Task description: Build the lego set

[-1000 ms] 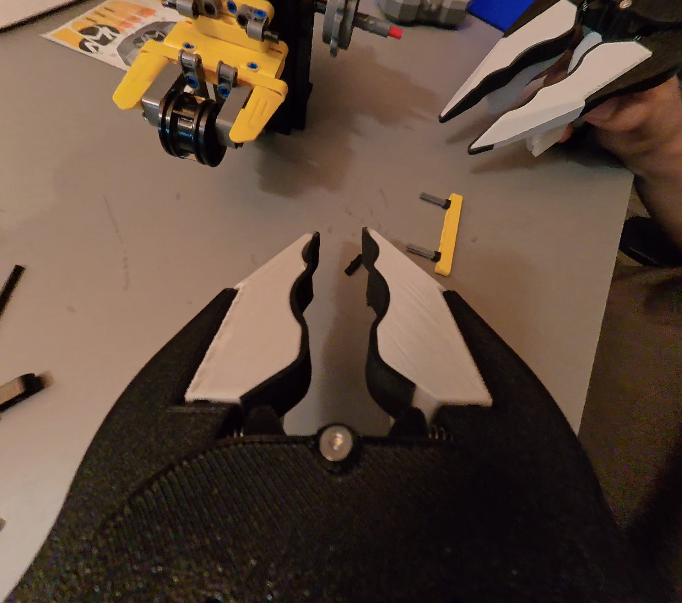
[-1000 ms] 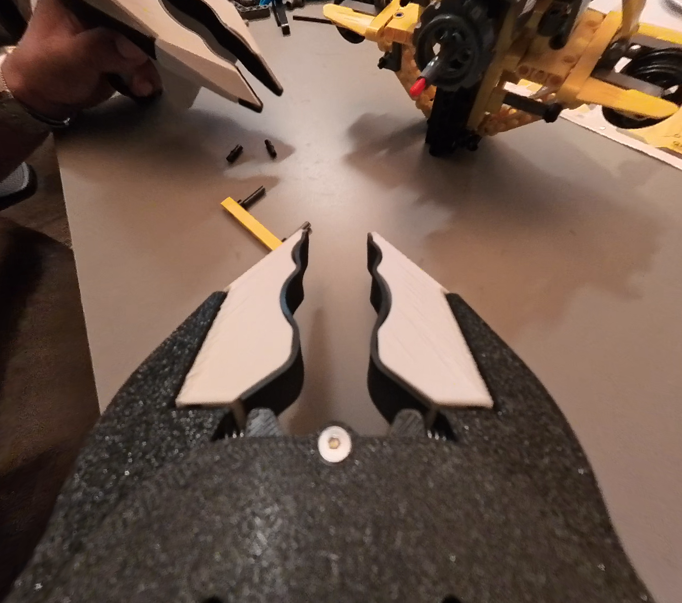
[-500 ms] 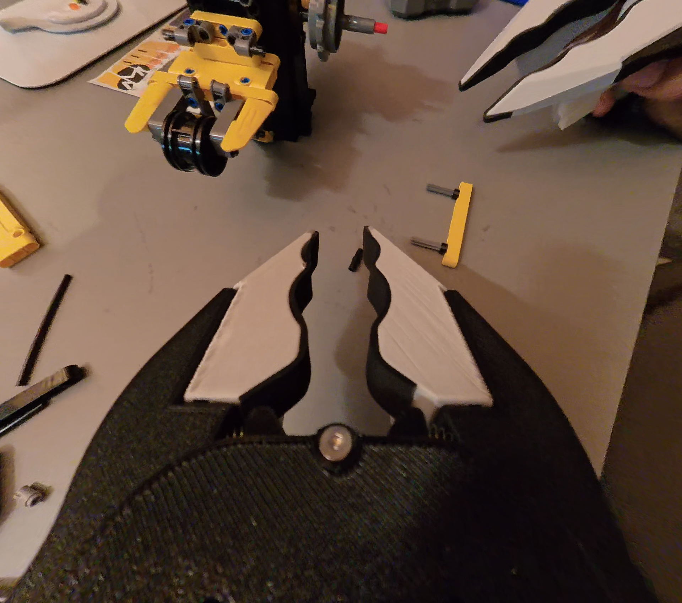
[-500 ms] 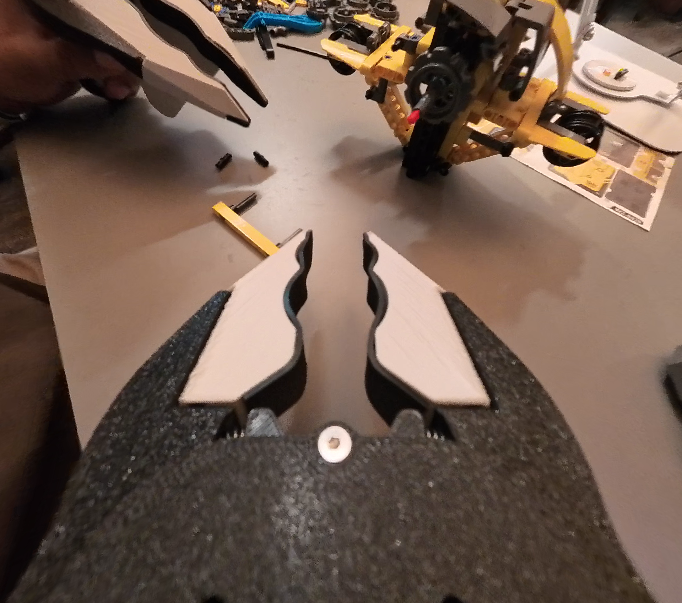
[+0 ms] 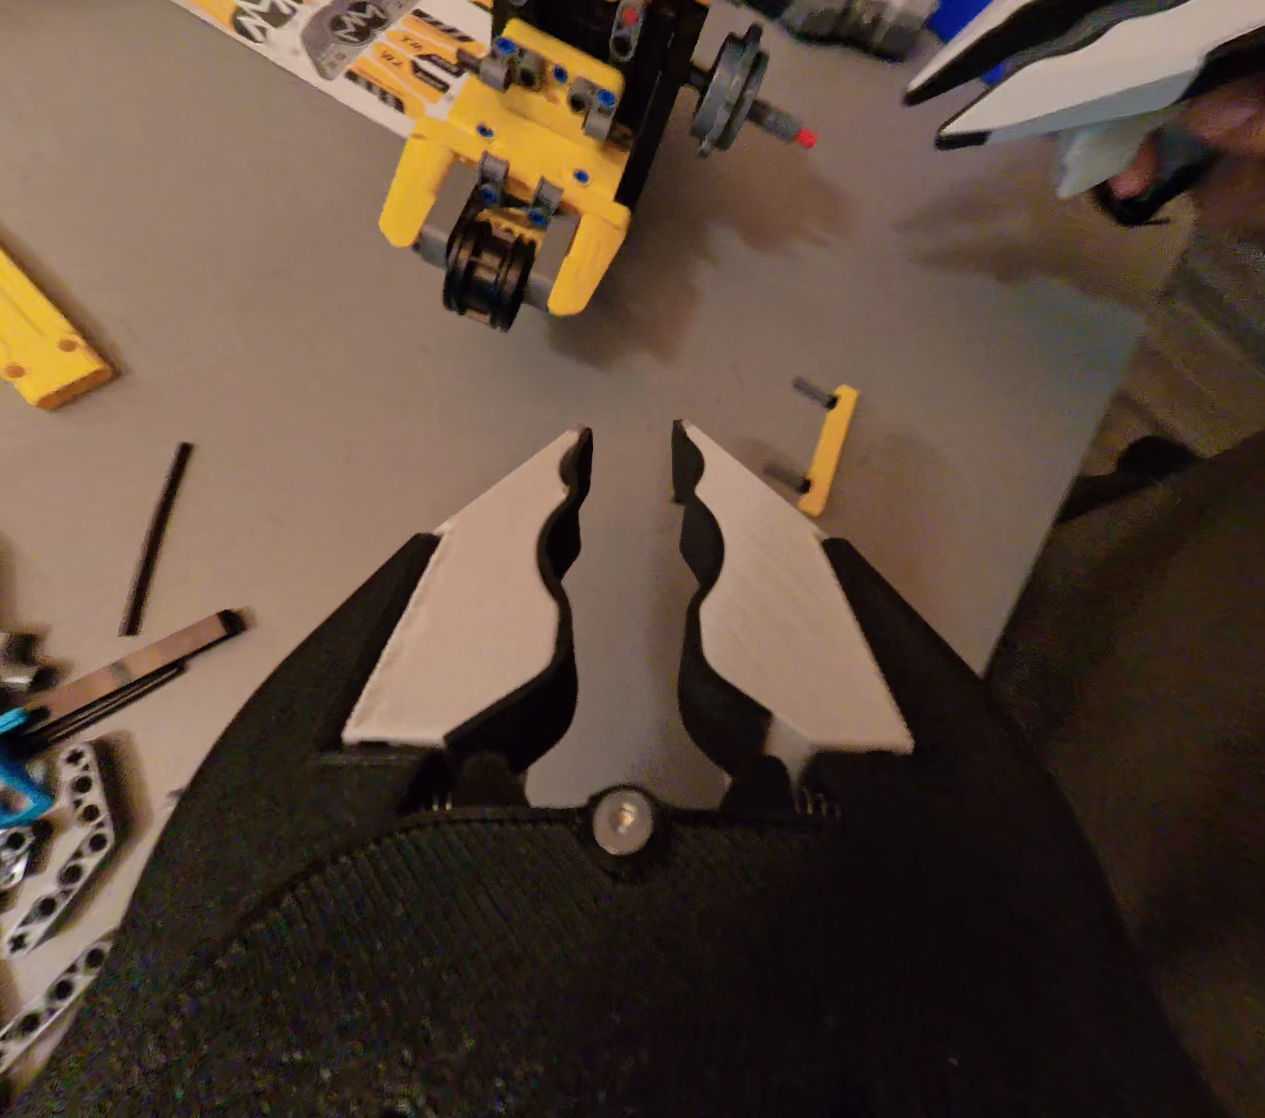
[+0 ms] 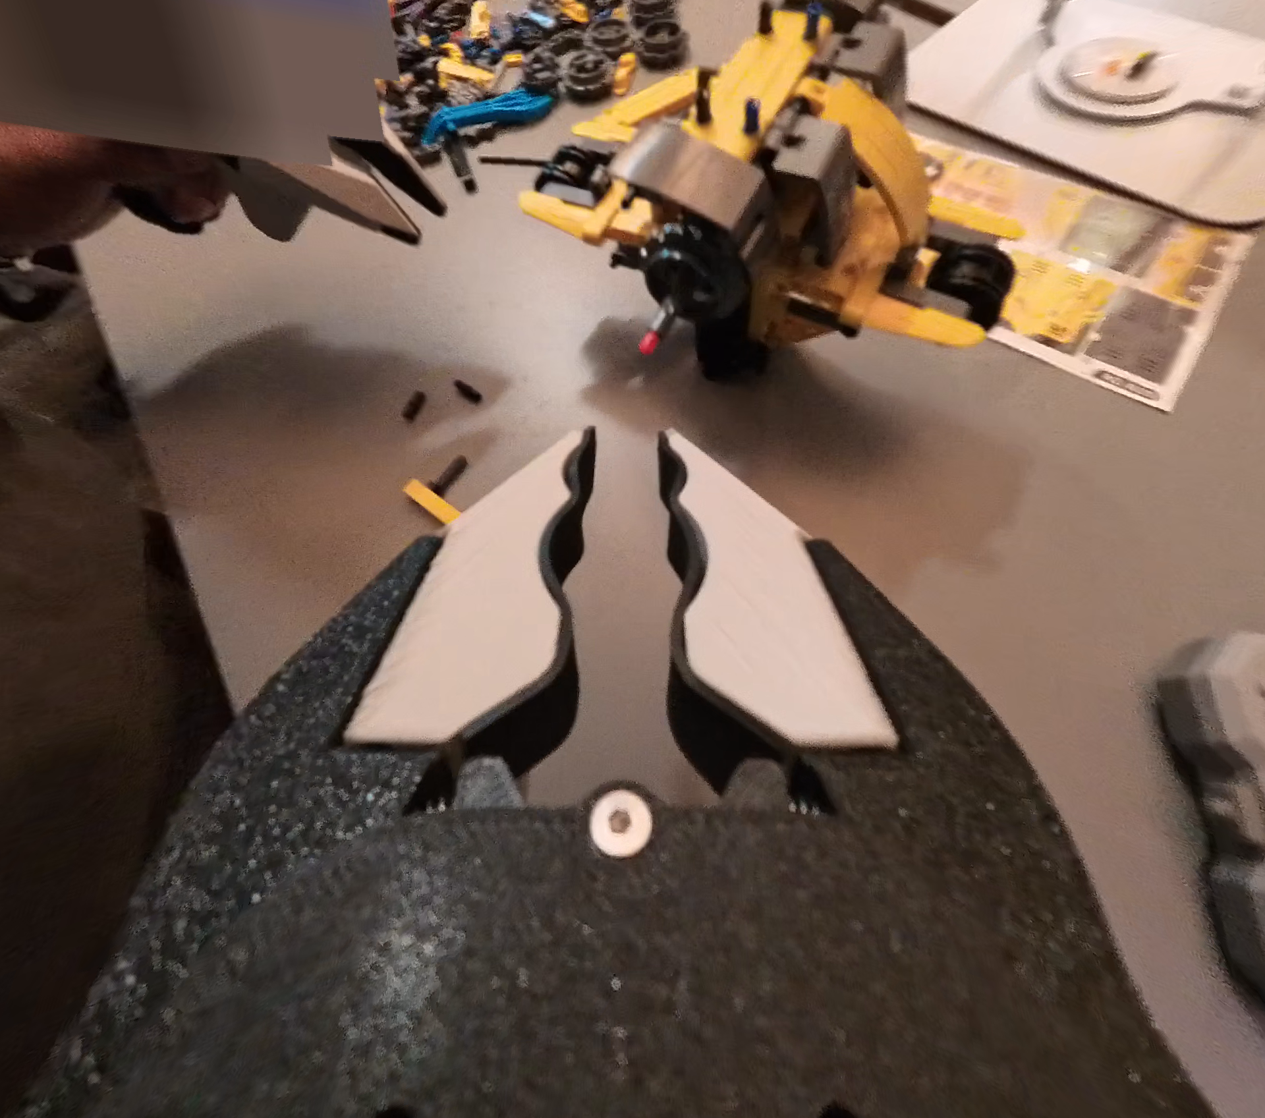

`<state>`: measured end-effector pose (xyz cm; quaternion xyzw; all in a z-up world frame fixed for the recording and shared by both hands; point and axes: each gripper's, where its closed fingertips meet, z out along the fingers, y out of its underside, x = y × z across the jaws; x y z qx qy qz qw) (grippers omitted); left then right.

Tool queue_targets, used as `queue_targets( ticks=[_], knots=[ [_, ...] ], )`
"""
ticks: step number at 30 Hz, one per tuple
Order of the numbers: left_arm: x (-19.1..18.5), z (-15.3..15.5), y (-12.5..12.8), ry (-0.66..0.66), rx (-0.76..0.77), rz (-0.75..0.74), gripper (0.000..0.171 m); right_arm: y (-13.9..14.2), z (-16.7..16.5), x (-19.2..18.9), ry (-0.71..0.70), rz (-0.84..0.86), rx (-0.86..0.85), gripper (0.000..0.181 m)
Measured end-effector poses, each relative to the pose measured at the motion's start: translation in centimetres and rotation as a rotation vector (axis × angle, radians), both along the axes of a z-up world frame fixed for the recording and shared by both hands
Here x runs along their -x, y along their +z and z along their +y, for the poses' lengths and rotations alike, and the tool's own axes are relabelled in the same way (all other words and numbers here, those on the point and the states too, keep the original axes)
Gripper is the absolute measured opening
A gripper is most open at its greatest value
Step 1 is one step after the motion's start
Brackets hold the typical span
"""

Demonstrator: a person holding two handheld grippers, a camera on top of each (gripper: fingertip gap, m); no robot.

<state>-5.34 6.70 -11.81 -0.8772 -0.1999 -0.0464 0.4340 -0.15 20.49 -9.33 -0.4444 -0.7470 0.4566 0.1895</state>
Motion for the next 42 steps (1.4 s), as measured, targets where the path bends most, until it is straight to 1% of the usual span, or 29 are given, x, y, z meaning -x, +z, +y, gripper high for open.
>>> queue_targets(
  ticks=[1, 3, 5, 7, 8, 10, 11, 12, 13, 14, 15, 16, 17, 19, 21, 23, 24, 25, 27, 29, 32, 34, 36, 39, 40, 42],
  knots=[
    [-0.1, 0.3, 0.6, 0.001, -0.025, -0.018, 0.02, 0.3, -0.3, 0.4, 0.011, -0.002, 0.021, 0.018],
    [0.0, 0.4, 1.4, 0.005, -0.084, 0.003, 0.017, 0.3, -0.7, 1.0, 0.016, 0.016, 0.053, 0.019],
    [0.2, 0.1, 1.3, 0.009, -0.117, 0.045, 0.018, -0.2, -1.1, 1.3, 0.002, 0.049, 0.103, 0.021],
    [0.4, 0.0, 1.1, 0.021, -0.172, 0.125, 0.018, -0.5, -1.8, 0.9, 0.003, 0.106, 0.162, 0.025],
    [0.4, -0.1, 1.0, 0.031, -0.204, 0.157, 0.017, -0.9, -2.0, 0.4, -0.003, 0.143, 0.162, 0.027],
    [-0.8, 0.0, 1.7, 0.03, -0.304, 0.207, 0.011, -1.9, -2.1, -0.8, -0.025, 0.221, 0.11, 0.028],
    [-1.7, 0.0, 2.0, 0.026, -0.335, 0.213, 0.012, -2.0, -2.0, -1.5, -0.033, 0.252, 0.073, 0.029],
    [-2.5, 0.0, 2.2, 0.024, -0.347, 0.225, 0.01, -1.3, -1.8, -2.0, -0.047, 0.301, 0.039, 0.034],
    [-2.9, 0.0, 2.3, 0.049, -0.352, 0.249, 0.007, 0.2, -1.4, -2.3, -0.076, 0.393, 0.014, 0.035],
    [-3.0, -0.1, 2.2, 0.077, -0.338, 0.258, 0.007, 1.5, -0.7, -2.4, -0.13, 0.494, 0.0, 0.021],
    [-3.2, -0.1, 1.8, 0.088, -0.308, 0.252, 0.007, 1.9, 0.2, -2.4, -0.186, 0.558, -0.011, 0.009],
    [-3.2, -0.1, 1.4, 0.094, -0.275, 0.245, 0.009, 1.5, 0.9, -2.2, -0.226, 0.565, -0.029, 0.005],
    [-3.0, -0.3, 1.0, 0.103, -0.242, 0.245, 0.011, 0.8, 1.4, -1.9, -0.249, 0.526, -0.042, 0.006],
    [-2.5, -0.3, 0.8, 0.095, -0.213, 0.237, 0.019, -0.1, 1.5, -1.4, -0.237, 0.45, -0.028, 0.016],
    [-2.3, -0.3, 1.4, 0.072, -0.237, 0.256, 0.02, -0.3, 1.4, -1.1, -0.223, 0.432, -0.014, 0.023],
    [-1.9, -0.5, 2.0, 0.102, -0.282, 0.284, 0.02, -0.2, 1.3, -1.3, -0.226, 0.442, -0.021, 0.028],
    [-1.9, -0.7, 2.1, 0.12, -0.299, 0.268, 0.02, 0.0, 1.3, -1.6, -0.237, 0.458, -0.026, 0.029],
    [-2.0, -0.8, 2.2, 0.137, -0.321, 0.234, 0.02, 0.2, 1.3, -1.8, -0.249, 0.48, -0.033, 0.029],
    [-2.8, -0.9, 2.5, 0.133, -0.396, 0.153, 0.023, 0.3, 1.1, -2.0, -0.255, 0.509, -0.071, 0.028],
    [-3.2, -1.3, 2.2, 0.13, -0.429, 0.104, 0.023, 0.0, 0.6, -1.9, -0.243, 0.504, -0.111, 0.028],
    [-2.9, -1.7, 1.8, 0.142, -0.418, 0.118, 0.023, -0.1, -0.2, -1.9, -0.203, 0.506, -0.131, 0.027],
    [-2.4, -1.4, 1.8, 0.134, -0.414, 0.141, 0.023, 1.0, -1.4, -2.7, -0.145, 0.569, -0.08, 0.013],
    [-2.0, -0.7, 1.8, 0.107, -0.394, 0.115, 0.026, 1.5, -1.6, -3.2, -0.126, 0.601, -0.056, 0.011],
    [-2.0, 0.7, 2.6, 0.038, -0.415, 0.071, 0.028, 1.0, -1.0, -2.8, -0.154, 0.559, -0.04, 0.014],
    [-2.4, 1.0, 3.1, 0.003, -0.431, 0.059, 0.028, 0.9, -1.0, -2.7, -0.151, 0.546, -0.032, 0.018],
    [-4.3, 1.1, 5.4, -0.088, -0.538, 0.077, 0.023, 0.9, -1.0, -2.6, -0.153, 0.537, -0.024, 0.022]
  ],
)
